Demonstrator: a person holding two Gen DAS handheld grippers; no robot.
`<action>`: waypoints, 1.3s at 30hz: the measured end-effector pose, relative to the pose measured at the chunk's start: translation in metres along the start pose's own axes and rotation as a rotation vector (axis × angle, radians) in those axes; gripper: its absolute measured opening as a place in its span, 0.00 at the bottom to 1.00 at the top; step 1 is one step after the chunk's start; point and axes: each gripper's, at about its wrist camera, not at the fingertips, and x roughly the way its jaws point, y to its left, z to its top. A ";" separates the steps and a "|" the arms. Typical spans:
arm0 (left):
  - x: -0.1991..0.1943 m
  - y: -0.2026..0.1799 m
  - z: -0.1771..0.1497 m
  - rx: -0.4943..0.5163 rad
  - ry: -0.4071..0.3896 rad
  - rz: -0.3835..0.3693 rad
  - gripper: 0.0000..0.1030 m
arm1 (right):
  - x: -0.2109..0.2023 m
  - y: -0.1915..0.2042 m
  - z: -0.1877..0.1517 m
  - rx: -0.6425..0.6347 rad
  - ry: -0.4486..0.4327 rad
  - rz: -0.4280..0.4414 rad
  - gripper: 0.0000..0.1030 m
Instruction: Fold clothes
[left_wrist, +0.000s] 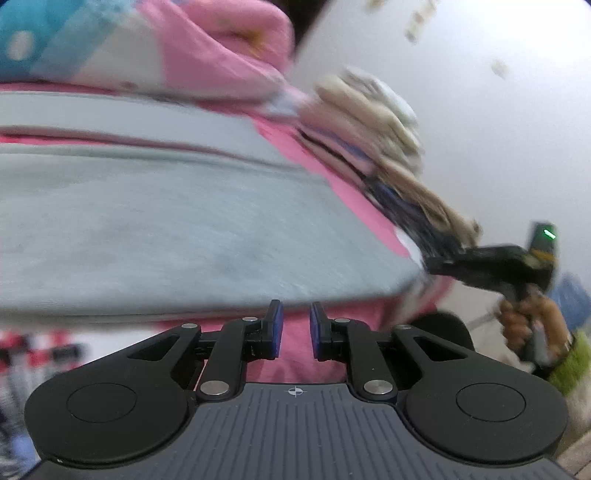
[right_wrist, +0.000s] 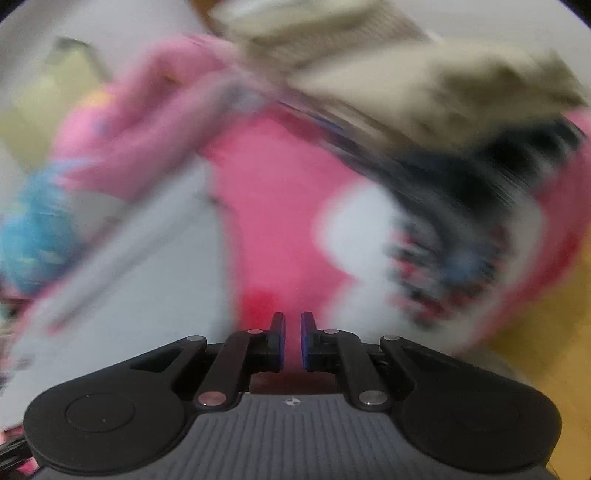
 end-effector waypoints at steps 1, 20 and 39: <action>-0.007 0.005 0.001 -0.019 -0.029 0.023 0.14 | -0.003 0.020 -0.001 -0.065 -0.024 0.036 0.10; -0.036 0.078 -0.013 -0.136 -0.210 0.239 0.28 | 0.028 0.142 -0.086 -0.586 0.004 -0.101 0.14; -0.049 0.098 0.000 -0.108 -0.283 0.356 0.36 | 0.089 0.196 -0.080 -0.680 -0.151 -0.028 0.14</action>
